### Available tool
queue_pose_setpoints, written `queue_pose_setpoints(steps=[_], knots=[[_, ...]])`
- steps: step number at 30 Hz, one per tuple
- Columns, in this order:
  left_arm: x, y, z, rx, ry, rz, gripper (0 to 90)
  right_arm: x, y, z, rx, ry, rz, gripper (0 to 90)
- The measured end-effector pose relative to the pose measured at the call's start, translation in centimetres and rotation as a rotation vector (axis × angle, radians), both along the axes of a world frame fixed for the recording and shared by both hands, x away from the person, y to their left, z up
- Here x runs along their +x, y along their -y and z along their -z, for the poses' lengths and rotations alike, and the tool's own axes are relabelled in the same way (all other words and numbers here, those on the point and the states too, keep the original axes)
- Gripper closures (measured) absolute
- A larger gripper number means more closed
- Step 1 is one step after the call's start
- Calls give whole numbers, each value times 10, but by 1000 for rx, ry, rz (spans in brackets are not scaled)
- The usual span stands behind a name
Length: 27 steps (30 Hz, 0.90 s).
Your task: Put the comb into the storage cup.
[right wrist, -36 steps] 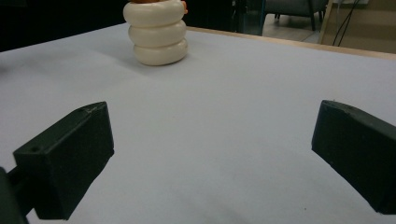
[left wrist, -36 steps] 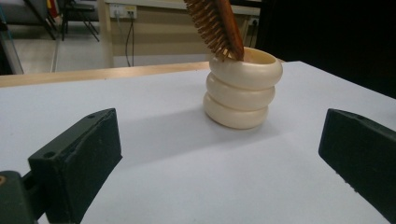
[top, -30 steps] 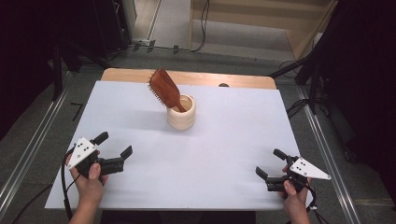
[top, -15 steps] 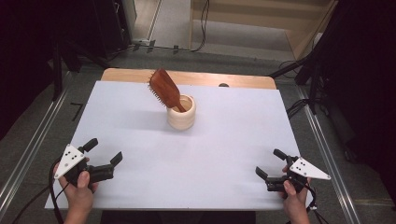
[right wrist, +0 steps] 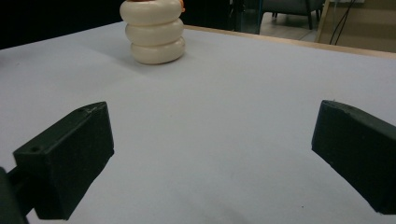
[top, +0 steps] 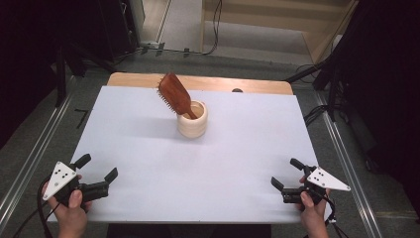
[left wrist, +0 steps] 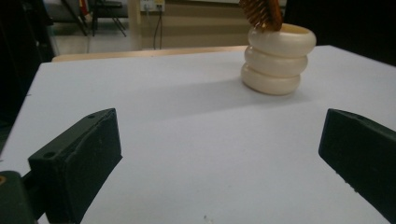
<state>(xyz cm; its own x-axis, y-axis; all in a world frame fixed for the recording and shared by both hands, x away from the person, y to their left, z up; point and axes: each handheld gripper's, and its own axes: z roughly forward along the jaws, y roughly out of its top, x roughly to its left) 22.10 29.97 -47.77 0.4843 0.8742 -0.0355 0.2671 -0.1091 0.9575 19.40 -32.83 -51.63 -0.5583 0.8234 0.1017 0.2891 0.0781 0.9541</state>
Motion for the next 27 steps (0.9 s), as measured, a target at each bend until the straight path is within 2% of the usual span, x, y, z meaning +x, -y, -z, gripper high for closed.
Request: queue_pose_setpoints(steps=[5,7,9,12,14,17,19,27], knots=[[-3,-7,3,22,-6,-1,0,0,0,0,-2,3,0,0],[-3,-10,5,7,-10,-4,0,0,0,0,-3,3,1,0],[-3,-13,6,10,-10,-6,0,0,0,0,-7,-1,0,0],[-4,-14,7,50,0,-15,0,0,0,0,-10,-1,0,0],[-5,-16,6,55,3,-11,0,0,0,0,-9,-3,-1,0],[-4,-22,6,44,1,-10,0,0,2,0,-1,0,2,0],[-4,-26,6,17,0,-13,0,0,2,0,5,-5,3,0],[-4,-37,9,-5,-13,-28,0,1,1,0,-5,-4,5,0]])
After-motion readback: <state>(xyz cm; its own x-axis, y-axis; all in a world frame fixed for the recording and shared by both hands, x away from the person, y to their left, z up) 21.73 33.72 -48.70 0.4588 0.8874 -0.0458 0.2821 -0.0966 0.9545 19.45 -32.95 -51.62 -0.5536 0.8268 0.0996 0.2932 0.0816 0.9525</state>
